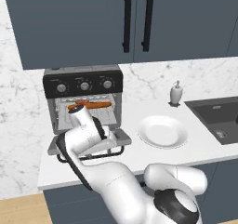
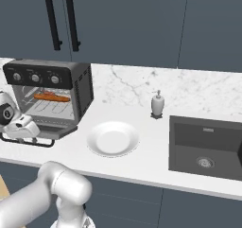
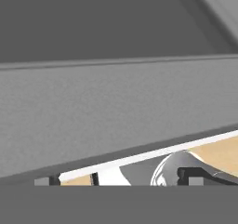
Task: Pick up the kebab skewer and baguette bread, and place them inside the toaster oven. Close the toaster oven door and start by setting the timer.
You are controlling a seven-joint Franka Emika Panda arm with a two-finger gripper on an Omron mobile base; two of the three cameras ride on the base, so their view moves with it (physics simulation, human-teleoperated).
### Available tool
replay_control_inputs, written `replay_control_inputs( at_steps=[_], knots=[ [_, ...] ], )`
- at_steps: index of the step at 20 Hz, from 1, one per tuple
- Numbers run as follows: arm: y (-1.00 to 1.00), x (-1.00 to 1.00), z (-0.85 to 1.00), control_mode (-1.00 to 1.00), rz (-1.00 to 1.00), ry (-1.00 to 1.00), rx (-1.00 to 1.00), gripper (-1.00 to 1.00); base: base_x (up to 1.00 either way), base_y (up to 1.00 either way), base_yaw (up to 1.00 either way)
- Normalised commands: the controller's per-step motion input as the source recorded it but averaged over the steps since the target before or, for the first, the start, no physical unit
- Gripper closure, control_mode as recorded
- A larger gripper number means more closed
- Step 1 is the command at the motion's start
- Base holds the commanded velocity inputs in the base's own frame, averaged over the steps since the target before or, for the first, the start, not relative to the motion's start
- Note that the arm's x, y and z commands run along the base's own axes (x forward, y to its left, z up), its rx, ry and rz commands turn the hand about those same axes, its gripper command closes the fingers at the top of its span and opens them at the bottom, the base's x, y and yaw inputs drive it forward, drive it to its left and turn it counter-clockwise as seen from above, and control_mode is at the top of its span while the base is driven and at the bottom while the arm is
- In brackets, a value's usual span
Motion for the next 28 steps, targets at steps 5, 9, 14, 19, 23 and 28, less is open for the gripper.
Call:
replay_control_inputs(
  at_steps=[5, 9, 14, 19, 23, 28],
  knots=[
    [-0.11, 0.70, 0.00, -1.00, 0.00, -0.53, 0.00, -1.00, 0.00, 0.00, 0.00],
    [-0.18, 0.76, 0.00, -1.00, 0.00, -0.48, 0.00, -1.00, 0.00, 0.00, 0.00],
    [-0.23, 0.72, 0.00, -1.00, 0.00, -0.37, 0.00, -1.00, 0.00, 0.00, 0.00],
    [-0.30, 0.76, 0.00, -1.00, 0.00, -0.26, 0.00, -1.00, 0.00, 0.00, 0.00],
    [-0.35, 0.67, 0.00, -1.00, 0.00, -0.21, 0.00, -1.00, 0.00, 0.00, 0.00],
    [-0.36, 0.48, 0.03, -1.00, 0.00, -0.18, 0.00, -1.00, 0.00, 0.00, 0.00]
  ],
)
